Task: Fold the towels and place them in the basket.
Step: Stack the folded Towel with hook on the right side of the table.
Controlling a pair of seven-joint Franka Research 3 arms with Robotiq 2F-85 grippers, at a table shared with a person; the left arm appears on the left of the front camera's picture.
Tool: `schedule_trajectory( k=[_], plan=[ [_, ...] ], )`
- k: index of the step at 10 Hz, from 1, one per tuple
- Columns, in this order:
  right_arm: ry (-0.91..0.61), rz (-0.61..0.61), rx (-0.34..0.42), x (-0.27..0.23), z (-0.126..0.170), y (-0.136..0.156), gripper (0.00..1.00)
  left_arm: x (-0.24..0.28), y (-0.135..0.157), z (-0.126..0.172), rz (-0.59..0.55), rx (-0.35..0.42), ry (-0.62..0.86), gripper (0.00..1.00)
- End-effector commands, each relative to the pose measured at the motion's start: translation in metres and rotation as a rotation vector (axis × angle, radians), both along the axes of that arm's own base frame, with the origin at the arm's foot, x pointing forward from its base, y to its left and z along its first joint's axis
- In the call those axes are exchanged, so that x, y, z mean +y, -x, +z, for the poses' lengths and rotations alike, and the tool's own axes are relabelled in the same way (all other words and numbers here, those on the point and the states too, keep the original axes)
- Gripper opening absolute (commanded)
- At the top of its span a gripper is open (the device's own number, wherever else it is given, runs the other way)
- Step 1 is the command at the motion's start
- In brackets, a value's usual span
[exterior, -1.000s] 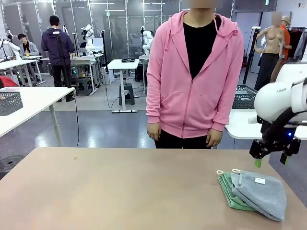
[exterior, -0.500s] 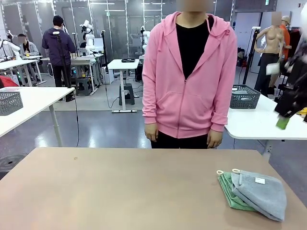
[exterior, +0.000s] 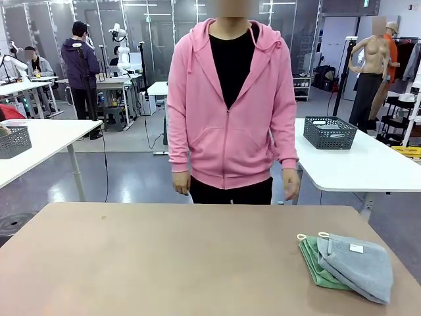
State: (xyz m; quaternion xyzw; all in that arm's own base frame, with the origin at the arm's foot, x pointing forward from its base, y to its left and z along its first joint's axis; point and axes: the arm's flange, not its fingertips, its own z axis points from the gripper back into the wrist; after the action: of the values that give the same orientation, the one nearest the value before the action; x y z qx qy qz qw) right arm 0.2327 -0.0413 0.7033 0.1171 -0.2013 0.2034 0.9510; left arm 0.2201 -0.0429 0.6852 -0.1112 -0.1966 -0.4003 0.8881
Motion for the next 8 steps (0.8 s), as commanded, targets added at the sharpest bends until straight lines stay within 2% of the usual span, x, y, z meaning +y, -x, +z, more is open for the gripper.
schedule_trajectory(
  k=[1,3,4,8],
  plan=[
    [-0.089,0.053,-0.022,-0.006,-0.030,0.003,1.00,-0.001,0.001,-0.001,-0.003,-0.003,-0.004,1.00],
    [-0.109,0.034,-0.014,-0.005,-0.037,-0.001,1.00,-0.001,0.001,-0.001,-0.003,-0.003,-0.004,1.00],
    [-0.072,0.019,-0.005,-0.007,-0.024,0.008,1.00,-0.001,0.001,-0.001,-0.003,-0.003,-0.004,1.00],
    [-0.072,0.019,-0.005,-0.007,-0.024,0.008,1.00,-0.001,0.001,-0.001,-0.003,-0.003,-0.004,1.00]
  ],
)
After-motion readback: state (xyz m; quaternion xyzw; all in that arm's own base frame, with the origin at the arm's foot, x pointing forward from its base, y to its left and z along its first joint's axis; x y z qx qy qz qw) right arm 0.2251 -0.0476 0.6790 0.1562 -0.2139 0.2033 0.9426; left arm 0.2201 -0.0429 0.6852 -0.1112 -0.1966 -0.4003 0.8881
